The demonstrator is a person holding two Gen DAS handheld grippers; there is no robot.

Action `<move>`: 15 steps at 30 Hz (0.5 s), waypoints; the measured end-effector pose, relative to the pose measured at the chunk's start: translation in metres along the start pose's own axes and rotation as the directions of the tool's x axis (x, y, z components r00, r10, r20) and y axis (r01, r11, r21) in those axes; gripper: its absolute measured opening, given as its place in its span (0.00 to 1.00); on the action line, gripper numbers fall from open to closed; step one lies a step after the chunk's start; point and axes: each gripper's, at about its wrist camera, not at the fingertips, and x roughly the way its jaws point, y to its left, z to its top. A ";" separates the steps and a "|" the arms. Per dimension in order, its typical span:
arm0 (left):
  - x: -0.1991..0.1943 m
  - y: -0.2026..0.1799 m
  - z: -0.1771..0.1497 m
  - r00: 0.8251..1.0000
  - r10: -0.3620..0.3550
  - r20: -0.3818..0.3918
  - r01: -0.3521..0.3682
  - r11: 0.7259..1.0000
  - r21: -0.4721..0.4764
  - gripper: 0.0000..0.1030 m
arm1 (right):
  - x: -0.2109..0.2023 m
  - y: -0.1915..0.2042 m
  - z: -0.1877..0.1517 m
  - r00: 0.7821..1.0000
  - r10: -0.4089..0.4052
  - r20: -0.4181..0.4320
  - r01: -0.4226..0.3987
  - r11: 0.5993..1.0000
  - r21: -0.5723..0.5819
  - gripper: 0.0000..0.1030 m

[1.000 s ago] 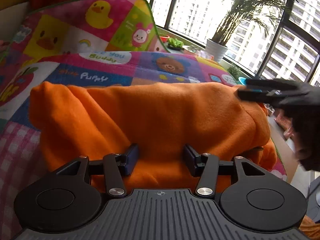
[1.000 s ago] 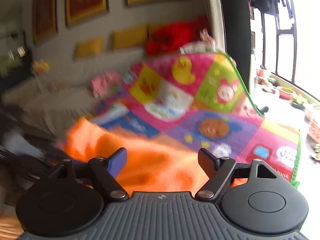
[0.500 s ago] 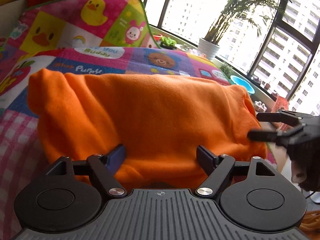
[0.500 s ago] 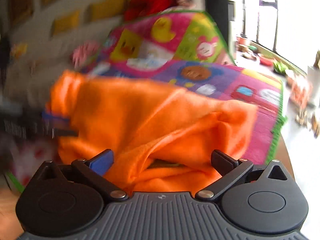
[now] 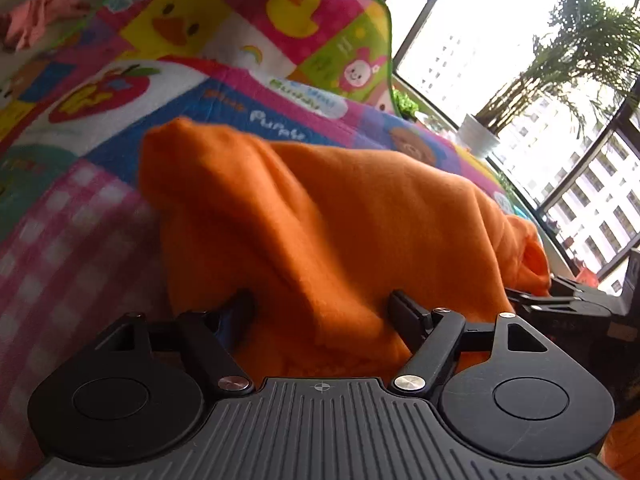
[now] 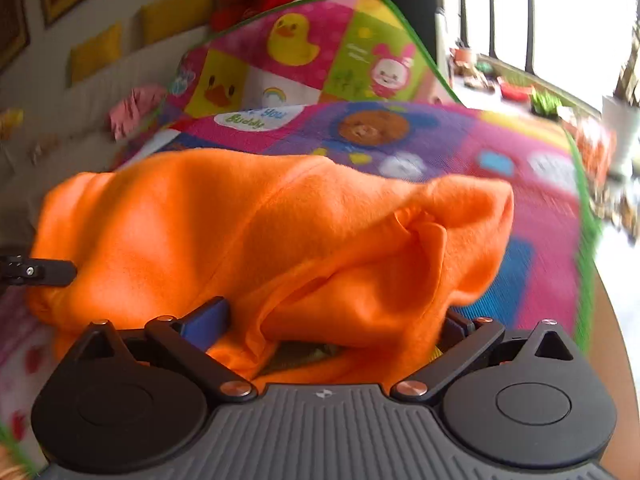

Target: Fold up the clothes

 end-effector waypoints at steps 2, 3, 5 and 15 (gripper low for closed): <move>0.010 0.003 0.012 1.000 0.006 0.010 -0.006 1.000 -0.024 0.76 | 0.014 0.000 0.016 1.000 -0.014 0.010 0.015 0.999 -0.029 0.99; 0.015 0.005 0.017 1.000 0.007 0.014 -0.007 0.999 -0.035 0.76 | 0.022 -0.001 0.024 1.000 -0.023 0.018 0.024 0.999 -0.043 0.99; 0.023 0.007 0.025 1.000 0.011 0.019 -0.010 0.999 -0.049 0.76 | 0.035 -0.004 0.035 0.999 -0.027 0.036 0.030 0.996 -0.081 1.00; 0.029 -0.003 0.018 0.998 0.021 0.061 -0.022 1.000 0.014 0.80 | 0.057 -0.015 0.046 0.999 0.020 0.036 -0.017 0.996 -0.087 1.00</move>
